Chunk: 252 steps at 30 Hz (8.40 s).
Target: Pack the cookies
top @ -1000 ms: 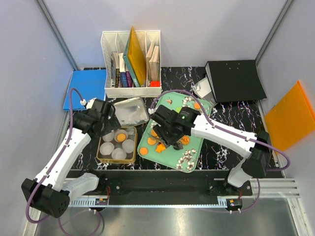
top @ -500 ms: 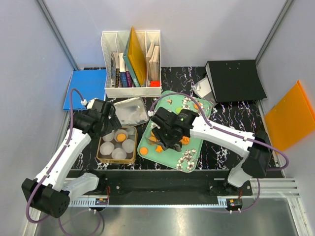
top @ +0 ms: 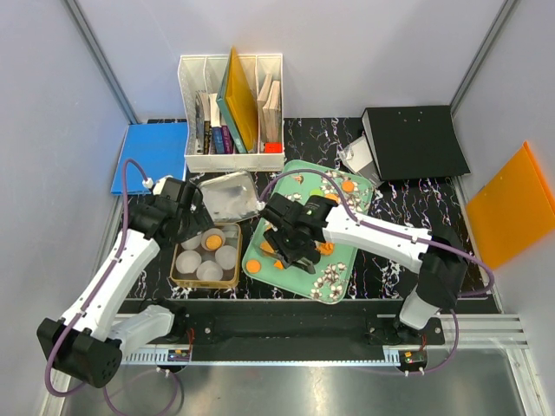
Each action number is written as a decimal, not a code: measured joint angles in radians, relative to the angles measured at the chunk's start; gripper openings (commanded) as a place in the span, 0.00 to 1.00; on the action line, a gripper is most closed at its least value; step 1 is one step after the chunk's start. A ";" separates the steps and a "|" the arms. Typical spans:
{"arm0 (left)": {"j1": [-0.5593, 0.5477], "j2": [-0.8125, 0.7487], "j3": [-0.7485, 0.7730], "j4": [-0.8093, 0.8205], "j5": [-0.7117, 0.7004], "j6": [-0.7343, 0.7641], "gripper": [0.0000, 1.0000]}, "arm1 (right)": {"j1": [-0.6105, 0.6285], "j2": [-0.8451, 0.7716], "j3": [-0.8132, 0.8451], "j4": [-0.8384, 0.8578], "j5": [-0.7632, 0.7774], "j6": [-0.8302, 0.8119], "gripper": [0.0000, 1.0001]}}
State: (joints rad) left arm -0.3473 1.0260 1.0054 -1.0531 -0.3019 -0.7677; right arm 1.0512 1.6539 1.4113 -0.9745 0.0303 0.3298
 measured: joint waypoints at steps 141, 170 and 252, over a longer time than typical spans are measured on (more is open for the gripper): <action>0.066 0.043 0.033 0.006 0.034 0.079 0.99 | -0.470 -0.006 0.099 -0.085 0.134 -0.023 0.51; 0.065 0.056 0.031 0.017 0.040 0.079 0.99 | -0.471 0.009 -0.038 -0.006 0.011 0.006 0.53; 0.238 -0.030 -0.018 -0.044 0.053 0.017 0.99 | 0.148 0.319 0.547 -0.137 -0.208 -0.087 0.42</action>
State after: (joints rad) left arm -0.1097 0.9958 0.9874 -1.0969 -0.2489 -0.7509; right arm 1.1988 1.9728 1.9583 -1.1114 -0.1776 0.2428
